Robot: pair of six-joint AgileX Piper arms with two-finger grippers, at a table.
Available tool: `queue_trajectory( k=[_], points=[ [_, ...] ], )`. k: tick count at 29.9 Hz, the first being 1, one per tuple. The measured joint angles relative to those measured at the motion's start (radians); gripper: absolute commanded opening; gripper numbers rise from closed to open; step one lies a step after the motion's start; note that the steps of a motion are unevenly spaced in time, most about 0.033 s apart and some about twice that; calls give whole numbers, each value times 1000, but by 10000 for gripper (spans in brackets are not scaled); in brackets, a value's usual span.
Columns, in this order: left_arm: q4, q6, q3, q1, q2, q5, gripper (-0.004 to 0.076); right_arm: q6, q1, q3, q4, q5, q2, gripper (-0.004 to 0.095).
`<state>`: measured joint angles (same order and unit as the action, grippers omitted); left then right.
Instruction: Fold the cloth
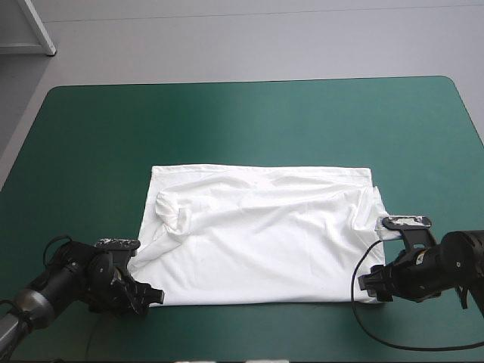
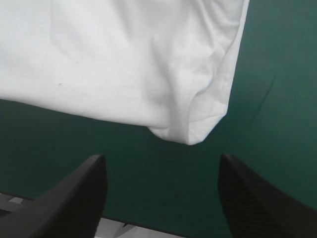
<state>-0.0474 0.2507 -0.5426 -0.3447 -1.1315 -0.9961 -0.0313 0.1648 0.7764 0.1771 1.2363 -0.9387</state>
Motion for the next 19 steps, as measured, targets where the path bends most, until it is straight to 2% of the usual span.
queue_trajectory(
  k=[4, 9, 15, 19],
  points=[
    [-4, -9, -2, 0, -8, 9, 333, 0, 0, 0, 0, -1, 0, 598],
    [-4, -28, -4, 0, -19, 44, 178, 0, 0, 0, 0, -1, -19, 598],
    [-31, -65, -19, 2, -58, 139, 8, 0, 0, -30, -1, -10, -58, 598],
    [-81, -115, -25, 7, -75, 182, -10, 0, 0, -101, -10, -16, -62, 598]
  ],
)
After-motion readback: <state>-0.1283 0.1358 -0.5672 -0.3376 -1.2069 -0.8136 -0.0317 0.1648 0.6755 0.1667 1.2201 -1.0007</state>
